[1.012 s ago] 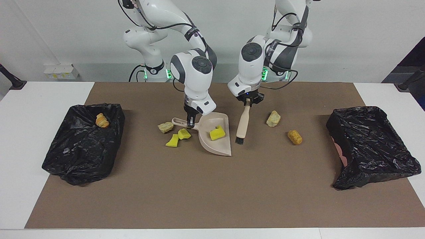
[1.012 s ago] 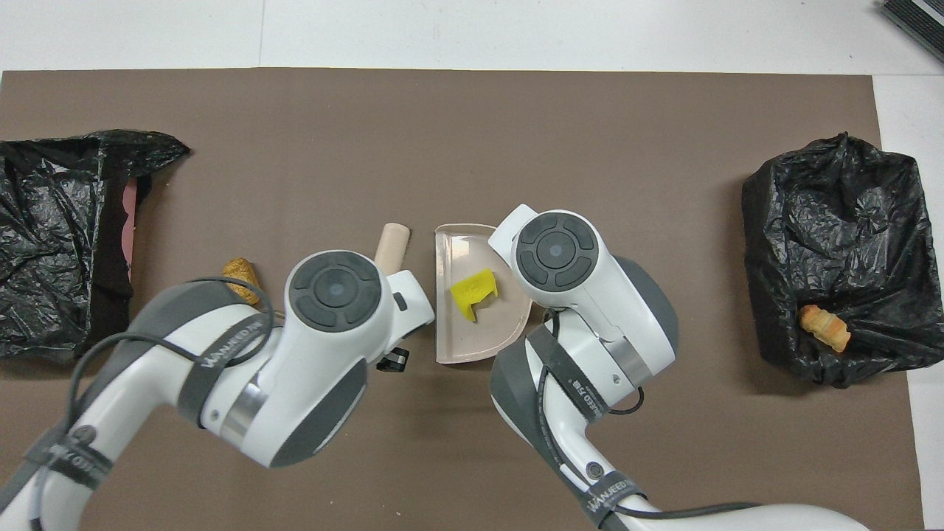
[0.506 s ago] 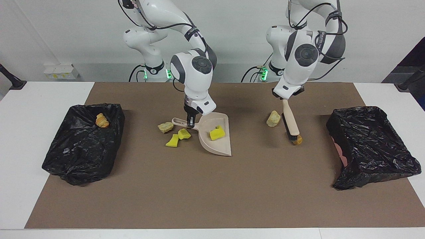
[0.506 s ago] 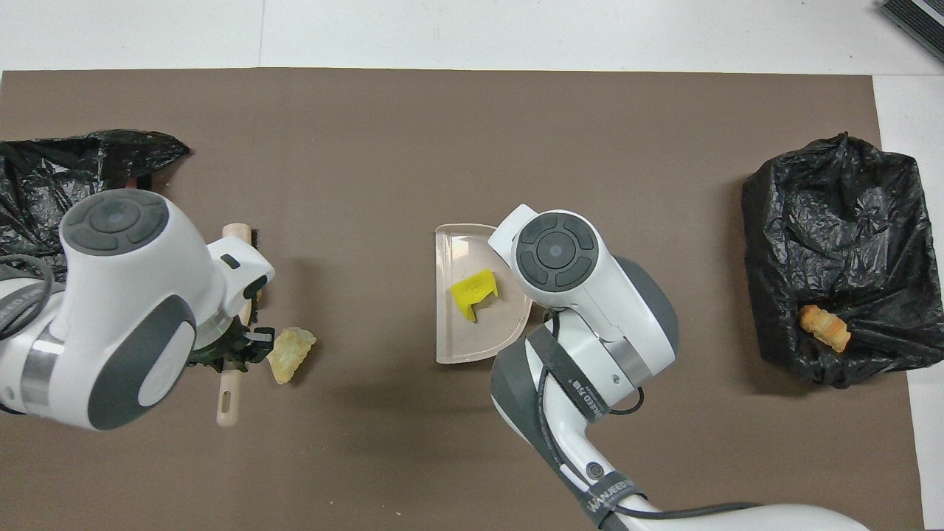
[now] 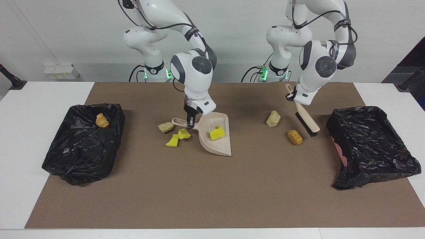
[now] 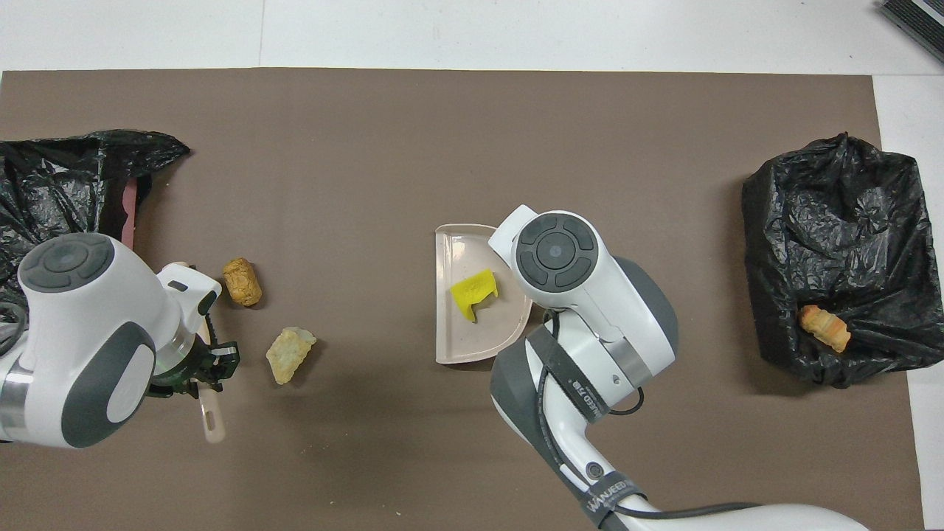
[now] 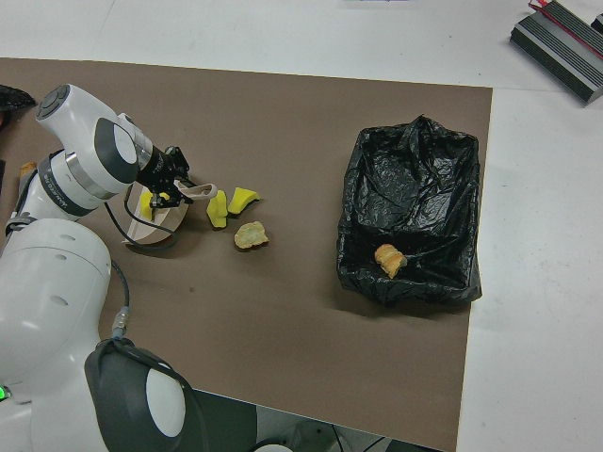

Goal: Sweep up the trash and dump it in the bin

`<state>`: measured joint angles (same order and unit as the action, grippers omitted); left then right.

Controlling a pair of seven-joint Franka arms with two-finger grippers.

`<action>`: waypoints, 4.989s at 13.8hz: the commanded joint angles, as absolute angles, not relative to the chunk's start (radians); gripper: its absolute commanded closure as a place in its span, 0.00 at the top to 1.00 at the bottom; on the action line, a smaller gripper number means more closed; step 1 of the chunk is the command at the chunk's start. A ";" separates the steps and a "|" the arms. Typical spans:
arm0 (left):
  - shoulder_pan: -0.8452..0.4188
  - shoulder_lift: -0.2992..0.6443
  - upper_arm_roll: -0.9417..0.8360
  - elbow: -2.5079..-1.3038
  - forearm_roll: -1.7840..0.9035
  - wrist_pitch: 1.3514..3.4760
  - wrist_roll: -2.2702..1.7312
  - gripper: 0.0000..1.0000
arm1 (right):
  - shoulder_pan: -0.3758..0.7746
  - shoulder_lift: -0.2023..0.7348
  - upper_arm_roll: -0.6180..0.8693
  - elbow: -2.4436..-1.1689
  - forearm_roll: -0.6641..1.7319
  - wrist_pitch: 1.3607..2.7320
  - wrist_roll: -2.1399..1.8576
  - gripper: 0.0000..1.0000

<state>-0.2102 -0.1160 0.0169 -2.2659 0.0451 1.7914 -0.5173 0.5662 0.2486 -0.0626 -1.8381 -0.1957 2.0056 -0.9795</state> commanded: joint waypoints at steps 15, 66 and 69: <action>-0.405 0.023 -0.074 -2.108 -0.233 1.872 -0.603 0.00 | 0.614 0.268 -0.057 -1.868 -0.198 2.088 -0.916 0.00; -0.261 -0.005 -0.209 -2.032 -0.287 1.890 -0.443 0.00 | 0.603 0.267 -0.057 -1.848 -0.195 2.079 -0.834 0.00; -0.258 -0.012 -0.209 -2.092 -0.187 1.887 -0.443 0.00 | 0.549 0.236 -0.057 -1.835 -0.141 2.056 -0.880 0.00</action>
